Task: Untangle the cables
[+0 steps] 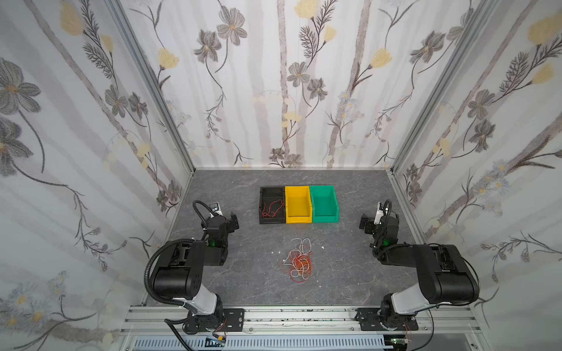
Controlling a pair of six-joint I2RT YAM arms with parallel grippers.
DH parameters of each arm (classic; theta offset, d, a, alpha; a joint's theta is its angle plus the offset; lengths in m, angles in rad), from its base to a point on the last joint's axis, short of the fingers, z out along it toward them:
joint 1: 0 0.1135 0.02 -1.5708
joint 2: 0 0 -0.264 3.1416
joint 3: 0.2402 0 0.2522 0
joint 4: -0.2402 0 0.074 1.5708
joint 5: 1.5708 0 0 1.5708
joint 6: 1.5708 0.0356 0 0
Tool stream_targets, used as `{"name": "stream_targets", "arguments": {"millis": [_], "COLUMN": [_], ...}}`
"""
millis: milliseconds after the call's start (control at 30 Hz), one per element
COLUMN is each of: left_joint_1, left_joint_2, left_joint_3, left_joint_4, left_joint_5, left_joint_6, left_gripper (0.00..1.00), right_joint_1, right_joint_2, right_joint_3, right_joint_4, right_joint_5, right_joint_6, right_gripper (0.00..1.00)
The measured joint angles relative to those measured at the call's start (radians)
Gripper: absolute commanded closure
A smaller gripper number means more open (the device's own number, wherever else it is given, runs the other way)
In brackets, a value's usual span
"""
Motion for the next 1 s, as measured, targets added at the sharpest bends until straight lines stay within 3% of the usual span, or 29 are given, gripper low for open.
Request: {"name": "stream_targets", "arguments": {"millis": [1000], "left_joint_1": [0.004], "left_joint_2": [-0.036], "left_joint_3": [0.016], "left_joint_4": [-0.052], "left_joint_5": [0.010], "left_joint_6": [0.000], "left_gripper": [0.00], "right_joint_1": [-0.002], "right_joint_2": [-0.038], "right_joint_3": [0.010], "right_joint_4": [-0.039], "right_joint_5": [0.000], "right_joint_6": [0.002], "right_gripper": [0.01]}}
